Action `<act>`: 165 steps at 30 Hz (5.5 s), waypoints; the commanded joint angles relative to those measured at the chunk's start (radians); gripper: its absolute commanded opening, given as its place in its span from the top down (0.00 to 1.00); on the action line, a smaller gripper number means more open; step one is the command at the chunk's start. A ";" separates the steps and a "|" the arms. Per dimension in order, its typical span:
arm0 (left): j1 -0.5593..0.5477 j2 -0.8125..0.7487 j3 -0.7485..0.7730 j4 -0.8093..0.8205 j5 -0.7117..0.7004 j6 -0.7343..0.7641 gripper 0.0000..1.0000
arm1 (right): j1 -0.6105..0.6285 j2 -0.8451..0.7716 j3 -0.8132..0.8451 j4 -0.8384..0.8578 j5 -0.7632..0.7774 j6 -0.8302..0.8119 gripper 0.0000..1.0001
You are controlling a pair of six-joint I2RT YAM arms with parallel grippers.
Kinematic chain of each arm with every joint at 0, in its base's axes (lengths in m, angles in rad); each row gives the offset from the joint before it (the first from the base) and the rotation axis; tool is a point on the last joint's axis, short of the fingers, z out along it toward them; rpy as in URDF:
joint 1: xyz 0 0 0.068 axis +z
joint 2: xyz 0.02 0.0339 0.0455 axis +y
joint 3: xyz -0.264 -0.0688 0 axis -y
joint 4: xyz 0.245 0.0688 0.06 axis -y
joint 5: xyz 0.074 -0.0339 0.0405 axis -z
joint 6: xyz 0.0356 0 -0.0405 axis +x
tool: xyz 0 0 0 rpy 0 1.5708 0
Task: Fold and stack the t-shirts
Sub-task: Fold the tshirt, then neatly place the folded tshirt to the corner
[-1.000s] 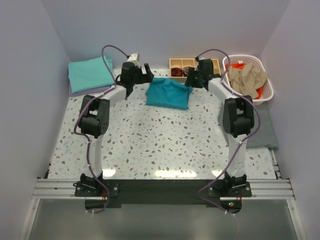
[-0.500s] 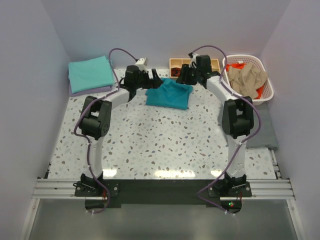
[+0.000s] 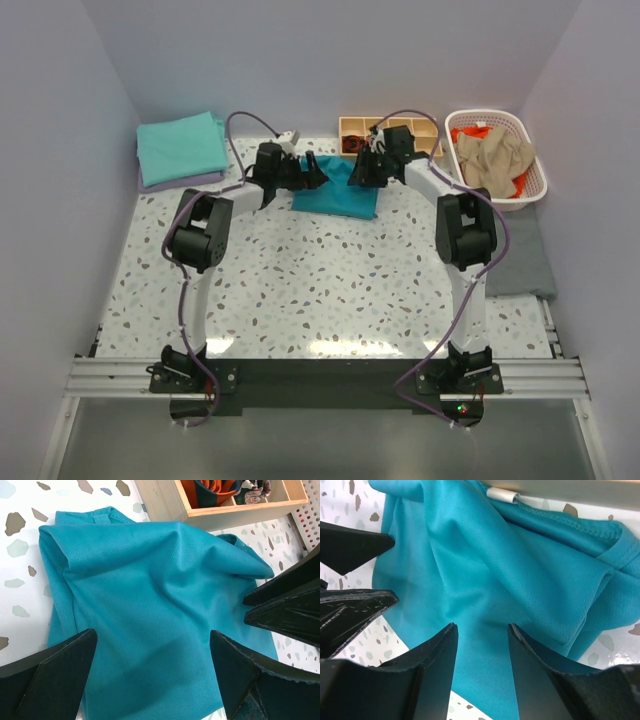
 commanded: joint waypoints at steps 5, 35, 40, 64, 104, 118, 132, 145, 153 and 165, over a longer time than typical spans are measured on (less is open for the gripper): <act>-0.055 -0.106 -0.223 0.016 -0.120 -0.036 0.00 | 0.016 -0.098 -0.200 0.010 0.037 0.013 0.52; -0.193 -0.628 -0.553 -0.091 -0.279 0.049 0.00 | 0.155 -0.588 -0.571 -0.012 0.181 -0.048 0.51; -0.193 -0.537 -0.467 -0.077 -0.256 0.049 0.00 | 0.154 -0.530 -0.549 0.016 0.158 -0.026 0.51; -0.112 -0.293 -0.342 0.032 -0.174 0.084 0.00 | 0.088 -0.284 -0.411 0.053 0.307 -0.074 0.51; -0.081 -0.508 -0.657 0.068 -0.126 0.016 0.00 | -0.006 -0.425 -0.543 0.018 0.200 -0.066 0.45; -0.164 -0.505 -0.729 0.093 -0.048 -0.020 0.00 | -0.015 -0.379 -0.558 0.011 0.175 -0.039 0.45; -0.211 -0.517 -0.824 0.224 -0.023 -0.126 0.20 | -0.015 -0.368 -0.596 0.027 0.063 -0.022 0.46; -0.207 -0.592 -0.769 0.024 -0.221 -0.025 0.00 | -0.013 -0.554 -0.636 -0.025 0.203 -0.062 0.44; -0.208 -0.598 -0.818 0.030 -0.227 -0.077 0.00 | -0.013 -0.588 -0.633 -0.041 0.247 -0.063 0.44; -0.283 -0.376 -0.807 0.387 -0.055 -0.262 0.03 | -0.015 -0.596 -0.644 -0.050 0.275 -0.074 0.44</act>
